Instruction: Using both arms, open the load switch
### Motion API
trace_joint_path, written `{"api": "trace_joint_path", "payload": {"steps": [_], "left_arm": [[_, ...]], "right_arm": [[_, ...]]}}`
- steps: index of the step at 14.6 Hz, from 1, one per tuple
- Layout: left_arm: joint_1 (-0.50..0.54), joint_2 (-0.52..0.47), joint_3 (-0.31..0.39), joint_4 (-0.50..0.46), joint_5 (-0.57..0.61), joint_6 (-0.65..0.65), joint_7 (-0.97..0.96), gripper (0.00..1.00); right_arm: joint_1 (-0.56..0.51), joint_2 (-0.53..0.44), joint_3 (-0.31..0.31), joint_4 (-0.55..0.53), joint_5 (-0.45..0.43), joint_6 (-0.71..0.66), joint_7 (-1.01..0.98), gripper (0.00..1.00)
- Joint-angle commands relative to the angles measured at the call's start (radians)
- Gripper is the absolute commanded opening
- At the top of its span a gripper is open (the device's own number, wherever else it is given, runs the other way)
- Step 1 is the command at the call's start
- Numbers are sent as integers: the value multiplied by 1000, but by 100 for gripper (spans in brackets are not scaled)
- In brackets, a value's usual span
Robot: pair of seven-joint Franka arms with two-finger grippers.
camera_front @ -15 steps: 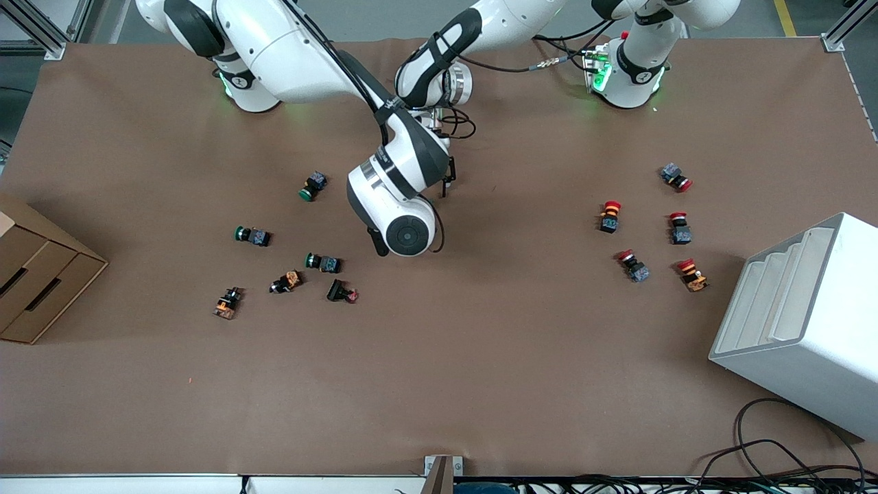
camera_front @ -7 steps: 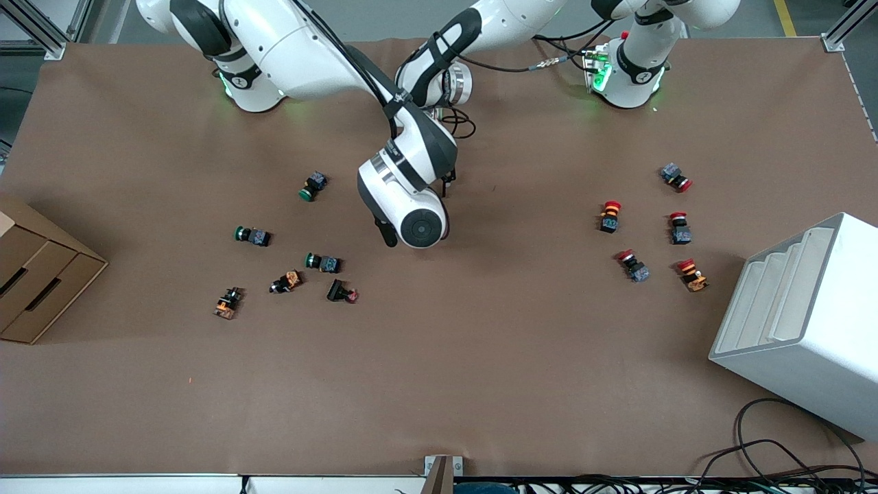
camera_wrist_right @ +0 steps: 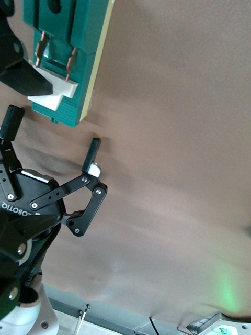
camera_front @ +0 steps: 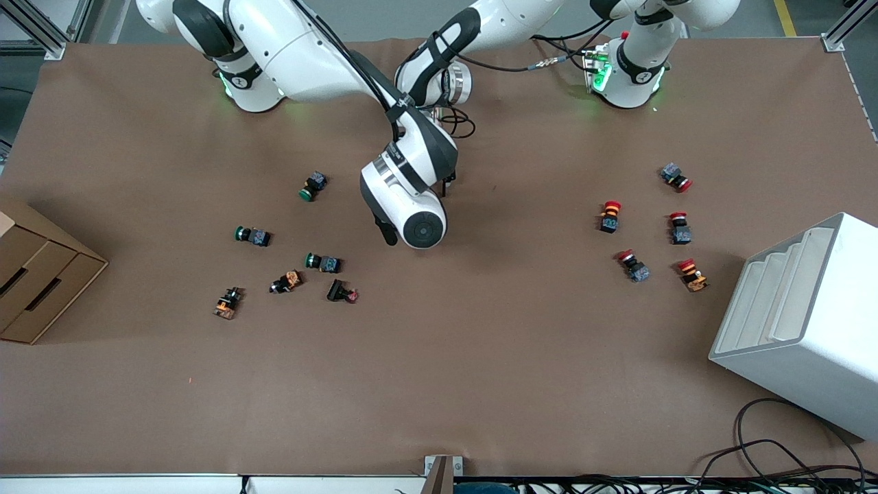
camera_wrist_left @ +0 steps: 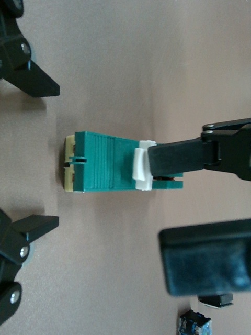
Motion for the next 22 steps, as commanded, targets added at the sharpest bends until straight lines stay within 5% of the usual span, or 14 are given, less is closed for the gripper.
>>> {"api": "trace_joint_path", "payload": {"steps": [1, 9, 15, 22], "left_arm": [[-19, 61, -4, 21, 8, 35, -11, 100], [-18, 62, -2, 22, 8, 35, -10, 100], [-18, 61, -4, 22, 5, 35, -11, 100], [17, -5, -10, 39, -76, 44, 42, 100]], "right_arm": [[9, 4, -4, -12, 6, 8, -13, 100], [-65, -14, -13, 71, -5, -5, -97, 100], [-252, -196, -13, 16, -222, -23, -720, 100], [-503, -399, -15, -66, -359, -86, -1377, 100]]}}
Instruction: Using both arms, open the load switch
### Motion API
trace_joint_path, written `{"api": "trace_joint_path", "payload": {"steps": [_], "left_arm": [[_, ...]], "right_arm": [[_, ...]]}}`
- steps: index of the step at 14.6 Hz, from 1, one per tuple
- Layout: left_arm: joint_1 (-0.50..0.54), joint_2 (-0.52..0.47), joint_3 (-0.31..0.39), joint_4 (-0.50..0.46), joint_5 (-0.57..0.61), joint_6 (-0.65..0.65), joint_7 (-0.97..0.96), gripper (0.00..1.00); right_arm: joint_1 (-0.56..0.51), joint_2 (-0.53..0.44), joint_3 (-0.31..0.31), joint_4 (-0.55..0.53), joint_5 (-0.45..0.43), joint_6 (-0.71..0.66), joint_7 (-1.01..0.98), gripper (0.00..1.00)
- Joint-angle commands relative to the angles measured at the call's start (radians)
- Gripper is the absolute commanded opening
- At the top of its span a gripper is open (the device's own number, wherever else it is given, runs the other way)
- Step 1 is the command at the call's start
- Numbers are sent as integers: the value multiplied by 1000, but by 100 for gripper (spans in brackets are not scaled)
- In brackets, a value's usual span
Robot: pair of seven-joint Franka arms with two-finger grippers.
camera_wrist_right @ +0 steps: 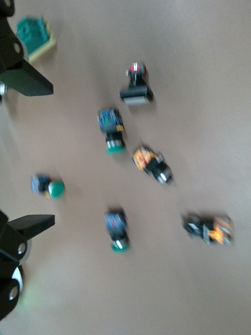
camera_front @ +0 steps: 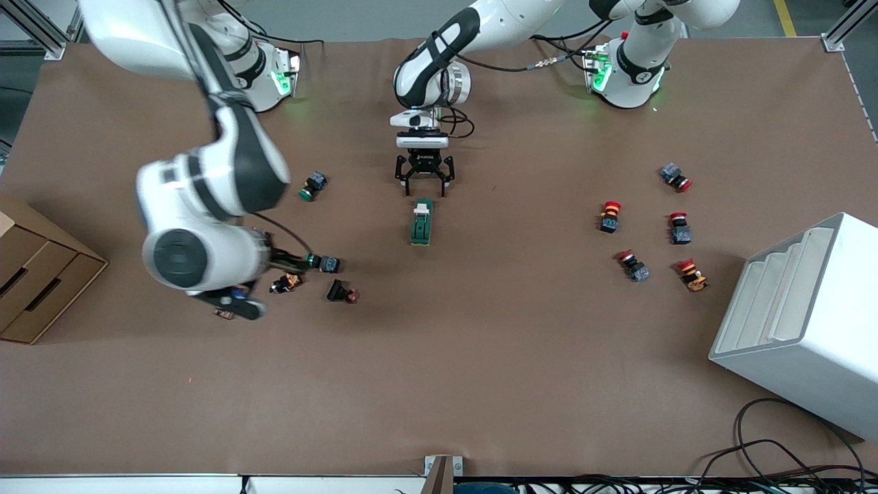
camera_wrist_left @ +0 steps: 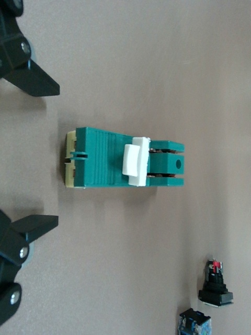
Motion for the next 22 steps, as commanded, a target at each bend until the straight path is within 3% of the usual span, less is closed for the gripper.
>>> {"api": "trace_joint_path", "payload": {"steps": [1, 6, 11, 14, 18, 22], "left_arm": [[30, -36, -11, 36, -129, 40, 99, 99], [75, -183, -14, 117, -463, 40, 303, 99], [178, -290, -9, 221, -811, 2, 643, 100], [238, -289, -8, 304, -867, -105, 814, 100], [382, -312, -9, 350, -986, -126, 1038, 100], [523, -337, -11, 434, -1108, -217, 1326, 100]], "right_arm": [[-88, -94, 22, -71, -59, -15, -206, 100], [-241, -187, 20, -58, -72, -40, -559, 100], [-324, -192, 20, 40, -76, -152, -607, 100], [-326, -192, 23, 47, -115, -161, -607, 100], [-329, -186, 26, 90, -112, -164, -603, 100], [-323, -195, 34, 90, -50, -261, -601, 100]]}}
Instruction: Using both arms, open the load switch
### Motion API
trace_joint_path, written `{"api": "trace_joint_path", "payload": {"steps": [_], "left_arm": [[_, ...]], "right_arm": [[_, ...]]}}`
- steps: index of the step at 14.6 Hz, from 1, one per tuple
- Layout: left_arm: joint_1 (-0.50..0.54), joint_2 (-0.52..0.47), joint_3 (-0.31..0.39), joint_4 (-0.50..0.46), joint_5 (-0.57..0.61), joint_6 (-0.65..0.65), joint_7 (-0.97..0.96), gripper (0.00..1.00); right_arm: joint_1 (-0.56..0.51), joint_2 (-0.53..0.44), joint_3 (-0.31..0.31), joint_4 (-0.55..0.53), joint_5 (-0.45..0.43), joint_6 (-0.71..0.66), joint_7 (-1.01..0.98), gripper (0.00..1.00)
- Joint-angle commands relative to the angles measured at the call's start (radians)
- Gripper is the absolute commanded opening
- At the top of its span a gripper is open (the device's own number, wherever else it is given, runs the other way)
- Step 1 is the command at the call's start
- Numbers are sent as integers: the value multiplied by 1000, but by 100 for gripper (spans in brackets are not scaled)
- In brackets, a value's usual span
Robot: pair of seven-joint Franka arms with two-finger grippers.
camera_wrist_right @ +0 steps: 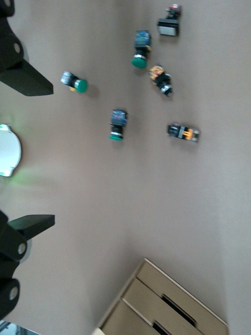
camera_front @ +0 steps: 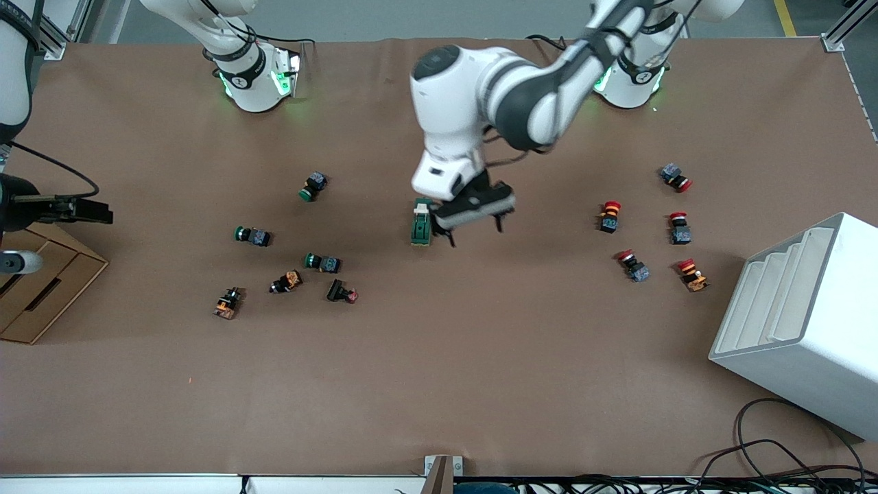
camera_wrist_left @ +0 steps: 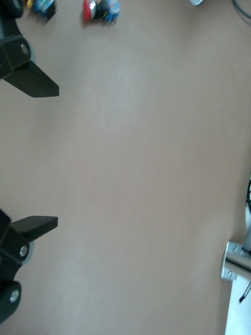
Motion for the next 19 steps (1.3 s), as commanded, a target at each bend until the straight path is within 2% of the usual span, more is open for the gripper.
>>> {"api": "trace_joint_path", "payload": {"steps": [1, 3, 5, 7, 10, 14, 16, 19], "left_arm": [[80, -21, -10, 72, -59, -114, 203, 100], [121, -30, -9, 100, -66, -183, 337, 100], [180, -38, -15, 110, -73, -191, 403, 100], [226, -46, -15, 110, -95, -191, 436, 100], [284, -47, -15, 110, -99, -191, 509, 100], [379, -78, -16, 110, -217, -191, 534, 100], [434, -104, -16, 110, -260, -191, 607, 100], [523, -153, -15, 107, -349, -226, 718, 100]], "right_arm": [[-2, -9, 18, 10, 26, -37, 3, 100], [6, -15, 19, 10, 25, -22, 4, 100], [6, -35, 10, 8, 67, 18, -30, 100], [-11, -53, 8, -1, 72, 32, -119, 100], [-5, -49, 5, 5, 54, 26, -124, 100], [21, -87, -19, -6, 64, 22, -86, 100], [27, -126, -18, -50, 66, 22, -17, 100], [35, -209, -21, -145, 66, 37, -13, 100]]}}
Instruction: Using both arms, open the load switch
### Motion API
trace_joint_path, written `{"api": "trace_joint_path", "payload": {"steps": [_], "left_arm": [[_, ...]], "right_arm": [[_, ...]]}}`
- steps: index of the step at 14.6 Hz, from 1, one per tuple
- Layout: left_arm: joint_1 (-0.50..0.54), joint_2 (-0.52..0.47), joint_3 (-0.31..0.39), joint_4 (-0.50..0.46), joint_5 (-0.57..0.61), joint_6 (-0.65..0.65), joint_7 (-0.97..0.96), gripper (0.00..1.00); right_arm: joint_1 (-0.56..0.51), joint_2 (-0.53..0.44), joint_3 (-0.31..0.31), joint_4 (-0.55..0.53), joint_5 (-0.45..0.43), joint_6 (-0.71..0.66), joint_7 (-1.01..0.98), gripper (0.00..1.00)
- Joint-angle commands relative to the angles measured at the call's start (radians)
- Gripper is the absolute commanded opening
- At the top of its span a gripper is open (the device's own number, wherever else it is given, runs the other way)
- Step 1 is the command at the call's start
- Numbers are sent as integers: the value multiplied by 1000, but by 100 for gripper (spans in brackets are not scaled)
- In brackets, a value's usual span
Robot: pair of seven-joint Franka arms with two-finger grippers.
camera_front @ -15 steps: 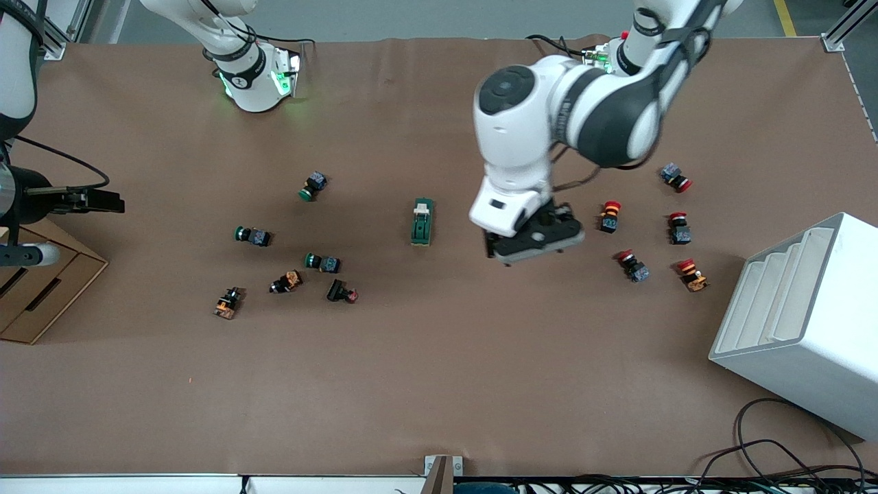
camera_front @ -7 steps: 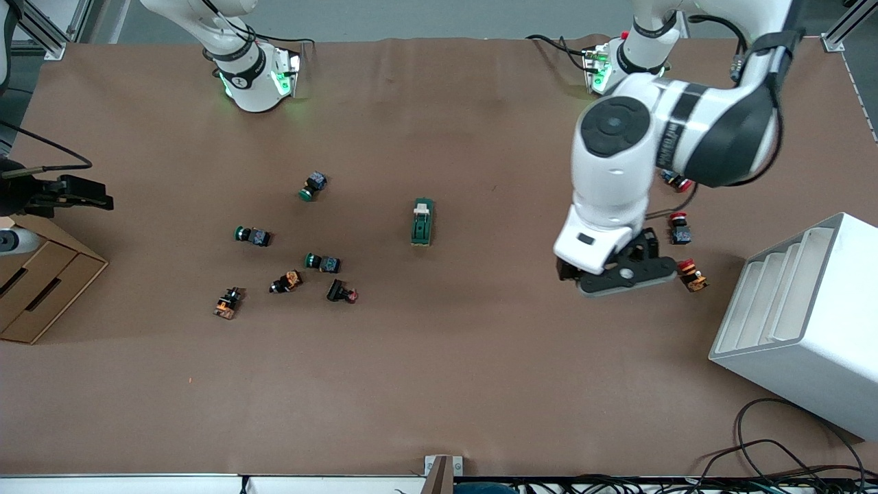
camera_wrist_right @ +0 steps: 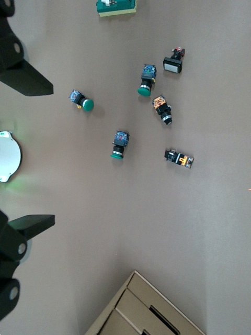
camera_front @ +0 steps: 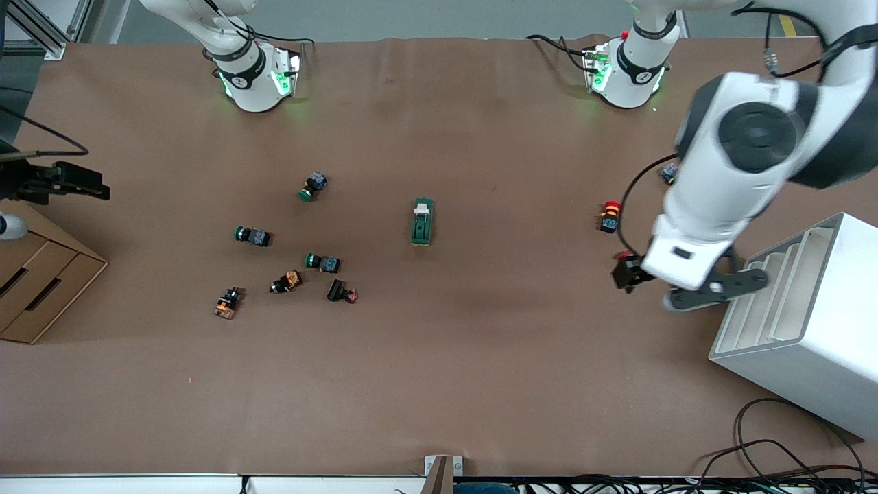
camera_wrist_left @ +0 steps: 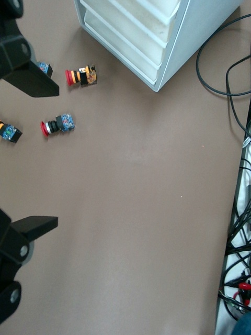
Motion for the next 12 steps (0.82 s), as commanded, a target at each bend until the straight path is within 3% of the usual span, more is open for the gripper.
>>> {"api": "trace_joint_path", "payload": {"steps": [1, 4, 8, 12], "left_arm": [[79, -54, -10, -10, -72, -72, 100, 100], [127, -100, 5, -14, -128, -107, 224, 100], [3, -193, 250, -69, -245, -152, 380, 100], [1, -325, 278, -232, -270, -144, 424, 100]], "right_arm": [[21, -125, -20, -147, 10, 27, 23, 100], [40, -165, -55, -182, 9, 24, 34, 100], [33, -206, -46, -199, 9, 9, 90, 100], [24, -244, -8, -199, 10, -7, 121, 100]]}}
